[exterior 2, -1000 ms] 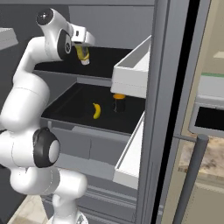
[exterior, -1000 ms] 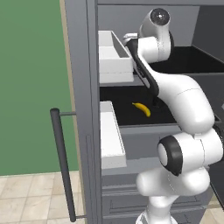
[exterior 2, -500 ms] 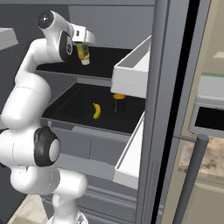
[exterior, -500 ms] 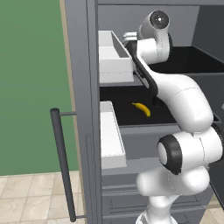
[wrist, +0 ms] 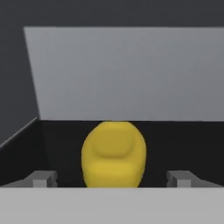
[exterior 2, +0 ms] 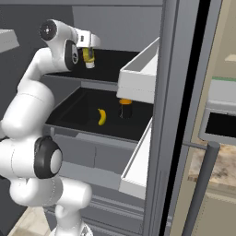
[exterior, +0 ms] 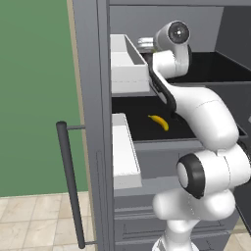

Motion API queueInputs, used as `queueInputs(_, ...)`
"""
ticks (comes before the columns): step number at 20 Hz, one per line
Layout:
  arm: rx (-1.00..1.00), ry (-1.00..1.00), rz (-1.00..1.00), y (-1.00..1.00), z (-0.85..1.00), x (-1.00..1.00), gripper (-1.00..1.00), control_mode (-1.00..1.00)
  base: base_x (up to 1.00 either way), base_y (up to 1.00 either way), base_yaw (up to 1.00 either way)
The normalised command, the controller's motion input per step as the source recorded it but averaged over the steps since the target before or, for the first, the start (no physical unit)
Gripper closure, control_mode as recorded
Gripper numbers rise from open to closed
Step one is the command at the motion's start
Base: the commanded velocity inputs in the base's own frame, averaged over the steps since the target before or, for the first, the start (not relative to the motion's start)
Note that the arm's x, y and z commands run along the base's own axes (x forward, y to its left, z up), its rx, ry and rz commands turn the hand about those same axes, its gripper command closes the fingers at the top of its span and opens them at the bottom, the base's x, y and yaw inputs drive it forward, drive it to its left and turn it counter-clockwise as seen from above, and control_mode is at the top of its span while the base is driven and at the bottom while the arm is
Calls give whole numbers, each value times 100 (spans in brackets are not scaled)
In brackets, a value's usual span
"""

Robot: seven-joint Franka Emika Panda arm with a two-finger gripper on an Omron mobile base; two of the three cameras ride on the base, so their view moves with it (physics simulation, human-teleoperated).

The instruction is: Place the mustard and ketchup from the counter to the top shelf of the fridge. If the existing items in the fridge are on the top shelf, move them to other shelves.

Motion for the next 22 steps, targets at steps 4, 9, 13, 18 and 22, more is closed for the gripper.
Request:
queueInputs(4, 0, -13, 0, 0, 0, -39, -100, -100, 0, 0, 0)
queueInputs(9, 0, -13, 0, -1, 0, -99, -100, -100, 0, 0, 0)
queueInputs(13, 0, -12, 0, 0, 1, -100, -100, -100, 0, 0, 0)
queueInputs(18, 0, -10, 0, -2, 9, -100, -100, -100, 0, 0, 0)
queueInputs(22, 0, -1, 0, -12, 4, -100, -100, -100, 0, 0, 0)
